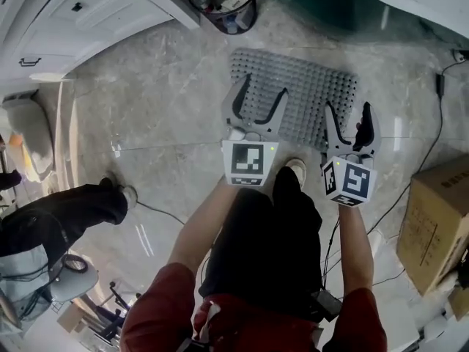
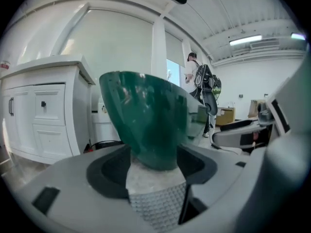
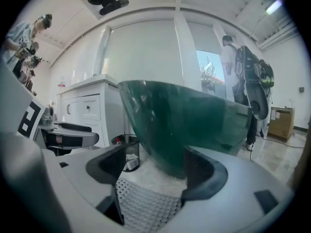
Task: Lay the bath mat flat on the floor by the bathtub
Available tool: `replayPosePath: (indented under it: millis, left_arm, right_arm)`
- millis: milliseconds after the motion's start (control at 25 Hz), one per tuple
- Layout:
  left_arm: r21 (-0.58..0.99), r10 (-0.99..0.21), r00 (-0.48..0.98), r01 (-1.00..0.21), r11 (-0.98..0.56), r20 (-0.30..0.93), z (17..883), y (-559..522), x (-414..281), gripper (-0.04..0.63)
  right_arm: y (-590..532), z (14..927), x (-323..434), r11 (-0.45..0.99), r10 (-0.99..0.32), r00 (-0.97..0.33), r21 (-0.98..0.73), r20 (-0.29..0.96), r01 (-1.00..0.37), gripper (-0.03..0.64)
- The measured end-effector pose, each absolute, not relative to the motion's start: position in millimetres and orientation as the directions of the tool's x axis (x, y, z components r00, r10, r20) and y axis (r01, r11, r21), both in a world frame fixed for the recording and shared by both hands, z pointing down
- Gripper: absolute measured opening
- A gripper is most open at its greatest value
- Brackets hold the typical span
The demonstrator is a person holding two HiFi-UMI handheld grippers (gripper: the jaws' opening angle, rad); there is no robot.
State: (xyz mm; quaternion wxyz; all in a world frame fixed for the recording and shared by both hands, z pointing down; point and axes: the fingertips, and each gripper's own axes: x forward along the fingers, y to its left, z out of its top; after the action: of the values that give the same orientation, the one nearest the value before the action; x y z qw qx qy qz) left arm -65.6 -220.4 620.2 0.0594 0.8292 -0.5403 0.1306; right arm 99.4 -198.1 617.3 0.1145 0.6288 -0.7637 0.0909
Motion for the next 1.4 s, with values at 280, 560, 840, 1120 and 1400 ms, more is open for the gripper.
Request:
replayPosePath:
  millis: [280, 560, 840, 1120, 1400]
  left_arm:
    - [-0.04, -0.887, 0.391, -0.91, -0.412, 0.245, 479.7, -223.9, -51.2, 0.295]
    - [-0.061, -0.909, 0.356, -0.924, -0.377, 0.219, 340.7, -225.5, -50.3, 0.295]
    - [-0.076, -0.929, 0.332, -0.935, -0.347, 0.165, 207.6, -227.8, -41.0, 0.295]
    - [-0.077, -0.939, 0.31, -0.943, -0.323, 0.147, 124.6, -222.5, -27.3, 0.295]
    - [-0.087, -0.959, 0.26, -0.959, -0.27, 0.111, 76.6, -222.1, -18.1, 0.295]
  right_arm:
    - [-204.5, 482.1, 103.5, 0.192, -0.947, -0.189, -0.015, 0.259, -0.981, 0.36]
    - [-212.3, 340.5, 106.4, 0.2, -0.958, -0.199, -0.018, 0.206, -0.98, 0.36]
    - [-216.4, 211.4, 106.7, 0.224, -0.964, -0.225, -0.021, 0.145, -0.974, 0.36]
    - [-215.9, 113.7, 125.2, 0.221, -0.973, -0.222, -0.019, 0.07, -0.975, 0.36]
    - [-217.1, 67.2, 155.2, 0.205, -0.978, -0.205, 0.007, 0.041, -0.979, 0.36]
